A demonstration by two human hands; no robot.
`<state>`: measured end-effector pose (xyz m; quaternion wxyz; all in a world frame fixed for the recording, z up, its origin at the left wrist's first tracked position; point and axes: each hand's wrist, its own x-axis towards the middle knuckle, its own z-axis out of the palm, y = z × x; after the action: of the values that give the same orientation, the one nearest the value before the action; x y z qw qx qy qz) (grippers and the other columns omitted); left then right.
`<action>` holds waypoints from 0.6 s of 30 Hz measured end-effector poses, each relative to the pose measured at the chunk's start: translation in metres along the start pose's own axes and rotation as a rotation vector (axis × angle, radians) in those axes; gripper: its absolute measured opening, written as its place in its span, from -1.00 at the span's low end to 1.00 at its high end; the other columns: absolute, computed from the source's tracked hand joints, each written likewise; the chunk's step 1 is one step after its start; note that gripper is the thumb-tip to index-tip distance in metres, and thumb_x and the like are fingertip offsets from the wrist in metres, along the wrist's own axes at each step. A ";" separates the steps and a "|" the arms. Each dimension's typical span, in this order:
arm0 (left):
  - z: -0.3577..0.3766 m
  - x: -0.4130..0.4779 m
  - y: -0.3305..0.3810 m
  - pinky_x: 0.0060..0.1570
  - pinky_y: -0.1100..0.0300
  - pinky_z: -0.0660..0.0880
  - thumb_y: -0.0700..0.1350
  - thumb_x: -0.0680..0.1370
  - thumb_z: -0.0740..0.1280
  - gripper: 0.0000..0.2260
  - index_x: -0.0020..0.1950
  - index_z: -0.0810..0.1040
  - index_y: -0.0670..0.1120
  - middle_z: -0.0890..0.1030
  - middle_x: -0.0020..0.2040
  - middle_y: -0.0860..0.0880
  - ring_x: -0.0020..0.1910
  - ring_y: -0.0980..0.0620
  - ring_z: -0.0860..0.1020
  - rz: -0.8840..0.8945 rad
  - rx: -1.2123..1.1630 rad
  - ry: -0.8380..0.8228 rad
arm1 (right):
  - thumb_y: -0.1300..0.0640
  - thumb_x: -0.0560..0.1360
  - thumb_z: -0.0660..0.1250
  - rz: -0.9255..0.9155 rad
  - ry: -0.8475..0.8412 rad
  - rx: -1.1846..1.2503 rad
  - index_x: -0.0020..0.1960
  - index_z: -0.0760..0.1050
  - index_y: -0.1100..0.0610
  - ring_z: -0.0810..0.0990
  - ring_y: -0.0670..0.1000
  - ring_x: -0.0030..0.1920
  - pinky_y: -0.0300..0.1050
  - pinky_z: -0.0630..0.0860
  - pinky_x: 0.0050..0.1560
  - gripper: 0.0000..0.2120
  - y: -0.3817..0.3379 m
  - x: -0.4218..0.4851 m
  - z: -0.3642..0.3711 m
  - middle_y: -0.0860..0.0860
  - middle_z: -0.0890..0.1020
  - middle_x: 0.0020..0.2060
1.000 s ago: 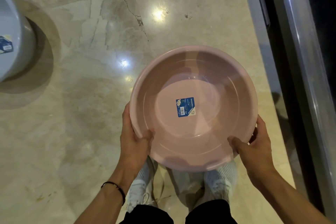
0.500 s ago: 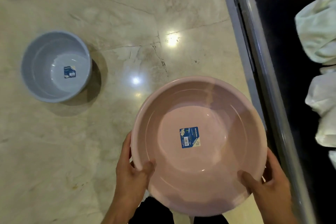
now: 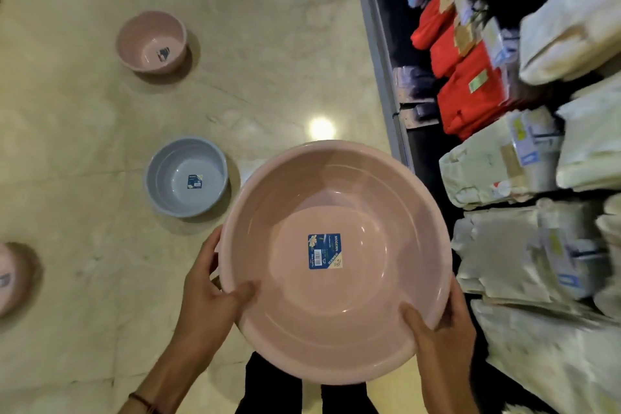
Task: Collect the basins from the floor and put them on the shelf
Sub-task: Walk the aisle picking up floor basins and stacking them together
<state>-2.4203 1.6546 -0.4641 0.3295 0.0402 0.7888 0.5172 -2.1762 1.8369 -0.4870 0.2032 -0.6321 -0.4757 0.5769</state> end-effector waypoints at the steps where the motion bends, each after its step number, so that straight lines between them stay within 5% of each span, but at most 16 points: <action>1: -0.006 -0.011 0.023 -0.23 0.21 0.68 -0.38 0.26 0.57 -0.09 0.44 0.51 0.35 0.69 0.18 0.20 0.04 0.11 0.72 0.014 -0.020 0.001 | 0.52 0.44 0.48 -0.019 -0.005 0.011 0.38 0.52 -0.44 0.73 -0.19 0.10 -0.27 0.69 -0.03 -0.09 -0.023 -0.009 -0.003 -0.30 0.74 0.17; 5: -0.027 -0.063 0.105 -0.18 0.15 0.70 -0.50 0.36 0.53 -0.09 0.52 0.48 0.25 0.66 0.25 0.23 0.13 0.13 0.68 0.065 -0.052 0.040 | 0.55 0.45 0.47 -0.093 -0.072 0.026 0.64 0.32 -0.28 0.67 -0.27 0.22 -0.22 0.66 0.17 0.02 -0.103 -0.055 -0.021 -0.36 0.65 0.30; 7: -0.038 -0.089 0.139 -0.22 0.26 0.67 -0.52 0.39 0.50 -0.10 0.53 0.46 0.24 0.65 0.20 0.30 0.11 0.21 0.67 0.078 -0.080 0.068 | 0.57 0.43 0.47 -0.145 -0.099 0.020 0.70 0.23 -0.23 0.62 -0.41 0.20 -0.38 0.63 0.11 0.08 -0.138 -0.079 -0.027 -0.47 0.59 0.29; 9: -0.053 -0.112 0.164 -0.25 0.28 0.65 -0.52 0.39 0.51 -0.08 0.48 0.47 0.33 0.64 0.21 0.24 0.13 0.14 0.67 0.077 -0.092 0.083 | 0.56 0.42 0.47 -0.192 -0.133 0.005 0.69 0.22 -0.22 0.59 -0.43 0.22 -0.44 0.61 0.05 0.08 -0.162 -0.099 -0.034 -0.34 0.58 0.38; 13: -0.083 -0.157 0.205 -0.19 0.17 0.68 -0.43 0.30 0.59 -0.09 0.29 0.49 0.49 0.64 0.22 0.21 0.23 -0.05 0.62 0.108 -0.127 0.140 | 0.54 0.41 0.46 -0.226 -0.213 0.049 0.63 0.28 -0.33 0.57 -0.39 0.27 -0.06 0.59 0.27 0.06 -0.209 -0.143 -0.040 -0.30 0.58 0.40; 16: -0.097 -0.191 0.227 -0.12 -0.03 0.71 -0.28 0.20 0.54 -0.20 0.20 0.55 0.51 0.68 0.12 0.16 0.19 -0.04 0.63 0.098 -0.153 0.196 | 0.56 0.40 0.45 -0.263 -0.201 0.075 0.56 0.41 -0.29 0.62 -0.35 0.23 -0.02 0.62 0.25 -0.01 -0.238 -0.166 -0.043 -0.40 0.64 0.26; 18: -0.105 -0.213 0.234 -0.13 0.02 0.71 -0.27 0.20 0.53 -0.20 0.22 0.55 0.50 0.70 0.10 0.17 0.16 0.02 0.65 0.085 -0.186 0.229 | 0.56 0.38 0.45 -0.268 -0.190 0.092 0.46 0.48 -0.33 0.64 -0.25 0.25 0.07 0.62 0.30 -0.05 -0.255 -0.178 -0.045 -0.34 0.65 0.26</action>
<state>-2.3784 1.5936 -0.1393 0.2172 -0.0164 0.7674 0.6030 -2.2072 1.8195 -0.1746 0.2610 -0.4958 -0.5457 0.6231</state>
